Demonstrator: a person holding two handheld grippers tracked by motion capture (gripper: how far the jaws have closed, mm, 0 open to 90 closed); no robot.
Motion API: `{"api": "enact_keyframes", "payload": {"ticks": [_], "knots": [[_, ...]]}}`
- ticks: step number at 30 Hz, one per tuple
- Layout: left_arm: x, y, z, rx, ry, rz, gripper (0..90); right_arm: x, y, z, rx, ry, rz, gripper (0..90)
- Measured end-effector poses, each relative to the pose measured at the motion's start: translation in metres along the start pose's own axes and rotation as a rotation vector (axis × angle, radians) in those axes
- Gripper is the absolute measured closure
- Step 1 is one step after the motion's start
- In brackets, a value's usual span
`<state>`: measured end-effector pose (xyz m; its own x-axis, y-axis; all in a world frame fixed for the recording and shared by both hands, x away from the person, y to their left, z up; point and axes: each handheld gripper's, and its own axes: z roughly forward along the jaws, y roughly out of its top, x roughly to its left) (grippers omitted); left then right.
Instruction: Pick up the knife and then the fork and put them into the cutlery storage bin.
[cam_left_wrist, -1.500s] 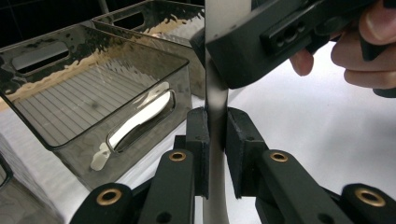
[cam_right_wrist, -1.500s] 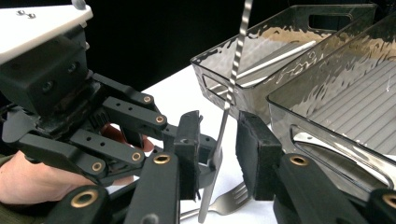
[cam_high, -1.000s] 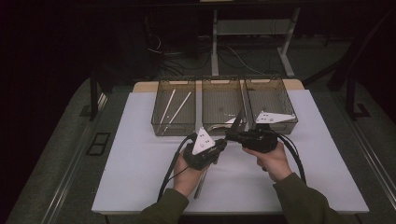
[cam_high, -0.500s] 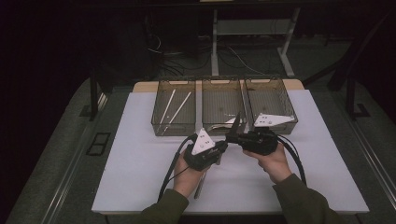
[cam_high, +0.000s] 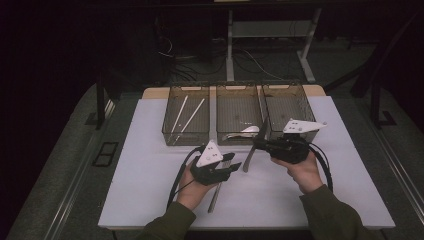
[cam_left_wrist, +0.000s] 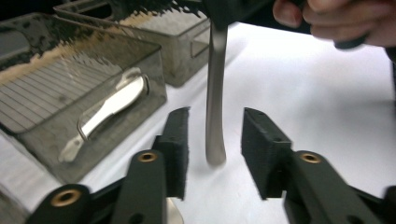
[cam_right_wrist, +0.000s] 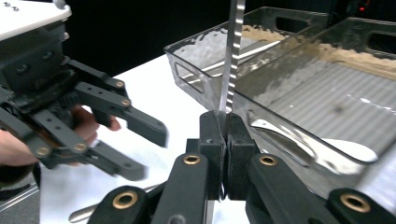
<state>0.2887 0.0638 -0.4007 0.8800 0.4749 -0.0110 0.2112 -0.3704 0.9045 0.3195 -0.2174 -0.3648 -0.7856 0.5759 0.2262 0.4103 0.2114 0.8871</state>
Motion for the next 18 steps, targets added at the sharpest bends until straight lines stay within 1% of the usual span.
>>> {"api": "enact_keyframes", "payload": {"ticks": [4, 7, 11, 15, 17, 18], "knots": [[0.006, -0.008, -0.016, -0.001, -0.016, 0.004, 49.5, -0.009, -0.002, -0.011, -0.005, -0.028, 0.014, 88.0], [0.01, -0.015, -0.027, -0.022, -0.018, -0.03, 45.8, -0.014, -0.003, -0.018, -0.008, -0.057, 0.015, 88.0], [0.013, -0.026, -0.042, -0.013, -0.015, -0.03, 40.6, -0.021, -0.003, -0.028, -0.018, -0.078, 0.016, 88.0], [0.016, -0.038, -0.057, -0.013, -0.005, -0.062, 34.7, -0.027, -0.004, -0.038, -0.022, -0.102, 0.024, 88.0], [0.017, -0.042, -0.064, -0.019, -0.004, -0.072, 31.4, -0.031, -0.004, -0.043, -0.027, -0.113, 0.031, 87.9], [0.018, -0.045, -0.067, -0.019, -0.007, -0.07, 30.6, -0.032, -0.003, -0.045, -0.031, -0.118, 0.033, 88.0]]}}
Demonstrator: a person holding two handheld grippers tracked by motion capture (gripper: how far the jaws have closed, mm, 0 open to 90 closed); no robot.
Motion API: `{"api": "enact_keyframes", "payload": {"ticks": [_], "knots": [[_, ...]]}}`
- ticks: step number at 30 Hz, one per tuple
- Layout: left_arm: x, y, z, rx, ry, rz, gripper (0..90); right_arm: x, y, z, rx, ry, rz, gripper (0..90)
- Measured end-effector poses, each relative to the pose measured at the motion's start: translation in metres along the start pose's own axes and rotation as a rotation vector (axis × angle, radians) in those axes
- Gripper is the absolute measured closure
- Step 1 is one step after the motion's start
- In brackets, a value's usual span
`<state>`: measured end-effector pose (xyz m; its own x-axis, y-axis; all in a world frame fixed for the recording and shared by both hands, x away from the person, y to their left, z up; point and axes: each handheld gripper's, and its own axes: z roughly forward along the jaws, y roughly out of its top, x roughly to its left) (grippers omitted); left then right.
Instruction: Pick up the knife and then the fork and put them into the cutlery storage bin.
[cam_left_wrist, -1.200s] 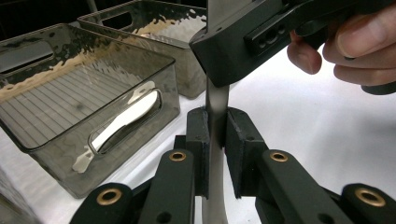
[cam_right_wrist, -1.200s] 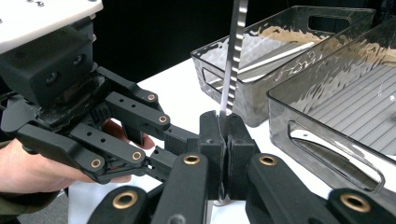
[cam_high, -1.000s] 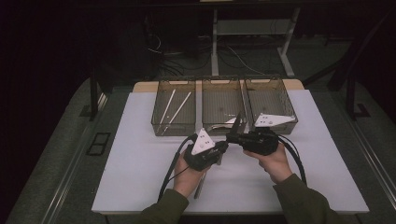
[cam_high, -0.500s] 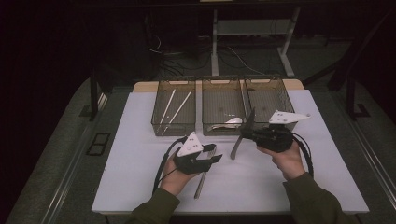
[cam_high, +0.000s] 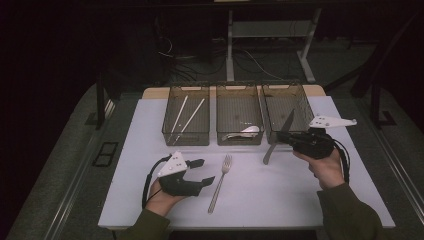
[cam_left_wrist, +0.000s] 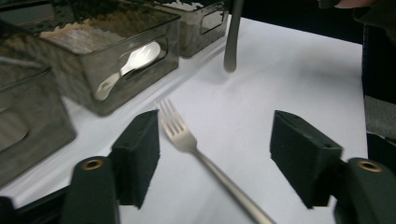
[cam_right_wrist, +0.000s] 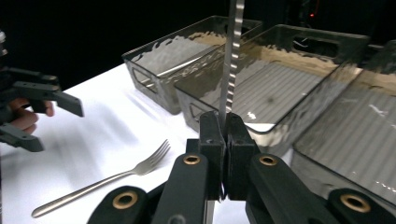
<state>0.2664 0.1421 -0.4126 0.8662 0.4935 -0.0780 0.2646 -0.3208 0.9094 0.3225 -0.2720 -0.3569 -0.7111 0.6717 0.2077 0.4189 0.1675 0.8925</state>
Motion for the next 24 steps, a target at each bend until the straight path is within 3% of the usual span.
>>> {"api": "enact_keyframes", "payload": {"ticks": [8, 12, 24], "knots": [[0.002, -0.015, -0.018, -0.006, 0.016, 0.001, 21.0, -0.01, 0.001, -0.013, -0.015, -0.048, 0.01, 88.0], [0.004, -0.019, -0.017, 0.014, 0.022, -0.008, 15.9, -0.014, 0.004, -0.018, -0.015, -0.081, 0.006, 87.9], [0.005, -0.021, -0.012, 0.031, 0.025, -0.02, 11.7, -0.028, 0.012, -0.035, -0.037, -0.147, 0.014, 88.0]]}}
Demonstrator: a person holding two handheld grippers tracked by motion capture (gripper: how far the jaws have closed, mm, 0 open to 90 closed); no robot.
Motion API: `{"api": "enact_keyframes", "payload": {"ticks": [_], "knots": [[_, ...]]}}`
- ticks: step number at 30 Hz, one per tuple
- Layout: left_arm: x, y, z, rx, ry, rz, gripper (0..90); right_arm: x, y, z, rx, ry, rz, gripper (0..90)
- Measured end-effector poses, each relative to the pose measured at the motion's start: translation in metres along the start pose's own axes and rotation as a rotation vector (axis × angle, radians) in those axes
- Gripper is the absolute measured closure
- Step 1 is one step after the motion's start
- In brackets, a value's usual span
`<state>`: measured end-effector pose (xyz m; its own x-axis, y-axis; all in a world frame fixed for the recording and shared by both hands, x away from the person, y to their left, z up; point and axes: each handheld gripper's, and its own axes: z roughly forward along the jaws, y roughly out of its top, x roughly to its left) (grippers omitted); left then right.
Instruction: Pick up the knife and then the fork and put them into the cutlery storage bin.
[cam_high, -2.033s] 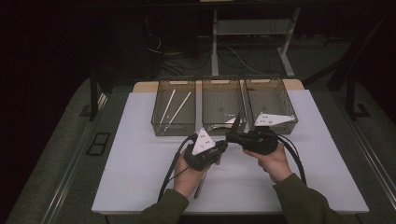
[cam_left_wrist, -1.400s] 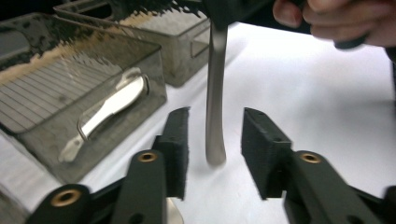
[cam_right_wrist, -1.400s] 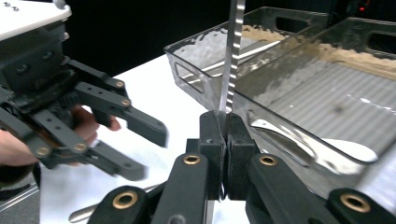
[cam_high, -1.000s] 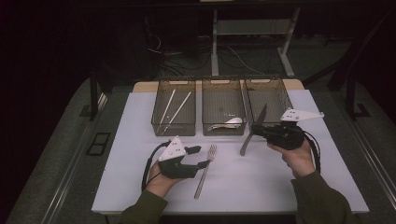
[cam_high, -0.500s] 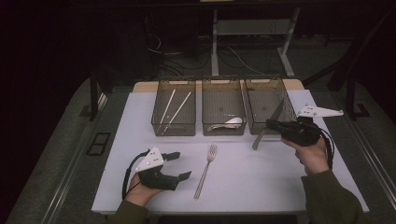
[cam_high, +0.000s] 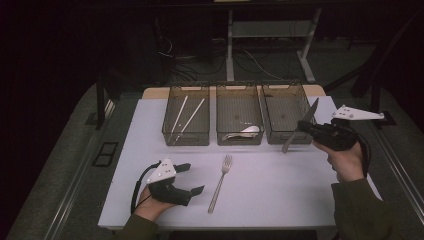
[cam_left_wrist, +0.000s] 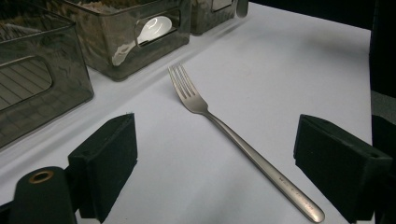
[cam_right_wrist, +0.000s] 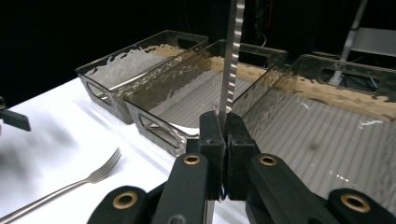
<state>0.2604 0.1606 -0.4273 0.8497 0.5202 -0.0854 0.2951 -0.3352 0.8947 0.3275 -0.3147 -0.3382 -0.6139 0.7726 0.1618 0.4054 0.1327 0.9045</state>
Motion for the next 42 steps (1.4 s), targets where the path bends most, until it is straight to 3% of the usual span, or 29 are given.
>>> {"api": "enact_keyframes", "payload": {"ticks": [10, 22, 35, 42], "knots": [[-0.002, 0.0, 0.002, 0.006, 0.008, 0.005, 8.1, -0.015, 0.014, -0.012, -0.024, -0.066, 0.006, 87.9], [-0.003, 0.001, 0.003, 0.009, 0.0, 0.007, 8.2, -0.034, 0.038, -0.019, -0.014, -0.146, 0.002, 88.0], [-0.004, 0.001, 0.003, 0.005, -0.003, 0.013, 8.4, -0.06, 0.056, -0.006, 0.043, -0.226, 0.001, 88.0], [-0.004, 0.001, 0.004, 0.006, -0.006, 0.008, 8.4, -0.072, 0.054, 0.007, 0.101, -0.245, 0.016, 88.0]]}}
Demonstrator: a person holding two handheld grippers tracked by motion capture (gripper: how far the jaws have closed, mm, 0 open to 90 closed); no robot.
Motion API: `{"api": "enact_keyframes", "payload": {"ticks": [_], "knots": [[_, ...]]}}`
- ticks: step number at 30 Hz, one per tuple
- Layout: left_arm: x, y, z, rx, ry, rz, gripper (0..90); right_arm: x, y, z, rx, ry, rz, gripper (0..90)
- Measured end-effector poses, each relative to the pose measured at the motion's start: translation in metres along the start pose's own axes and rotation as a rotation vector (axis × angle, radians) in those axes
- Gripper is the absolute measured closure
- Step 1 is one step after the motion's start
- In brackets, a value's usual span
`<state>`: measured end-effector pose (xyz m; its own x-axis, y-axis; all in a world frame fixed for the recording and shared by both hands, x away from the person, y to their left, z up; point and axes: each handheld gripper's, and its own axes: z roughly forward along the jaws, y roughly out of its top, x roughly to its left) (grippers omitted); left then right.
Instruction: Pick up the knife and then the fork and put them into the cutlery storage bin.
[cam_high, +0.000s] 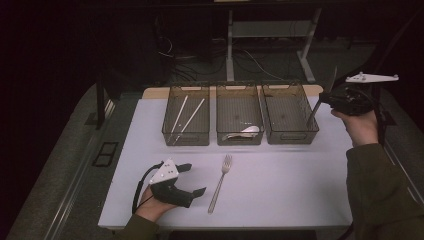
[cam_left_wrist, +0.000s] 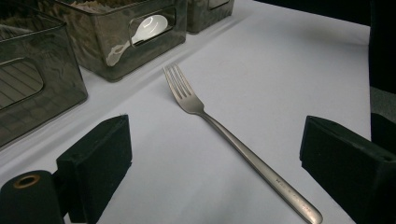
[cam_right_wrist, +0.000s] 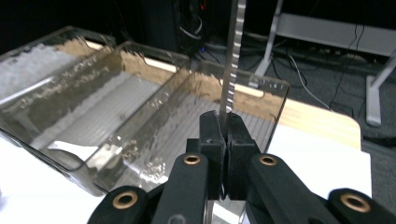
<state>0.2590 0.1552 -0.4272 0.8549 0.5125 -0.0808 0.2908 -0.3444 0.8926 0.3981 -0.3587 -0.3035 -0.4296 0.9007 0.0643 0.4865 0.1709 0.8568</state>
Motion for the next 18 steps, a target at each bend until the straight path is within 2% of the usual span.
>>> {"api": "enact_keyframes", "payload": {"ticks": [7, 18], "knots": [[0.0, 0.0, 0.0, 0.002, -0.001, 0.0, 8.4, -0.004, -0.004, 0.014, 0.055, -0.018, -0.009, 88.0], [-0.001, 0.0, 0.001, 0.005, -0.012, 0.003, 8.5, -0.006, -0.009, 0.027, 0.151, -0.036, -0.022, 88.0]]}}
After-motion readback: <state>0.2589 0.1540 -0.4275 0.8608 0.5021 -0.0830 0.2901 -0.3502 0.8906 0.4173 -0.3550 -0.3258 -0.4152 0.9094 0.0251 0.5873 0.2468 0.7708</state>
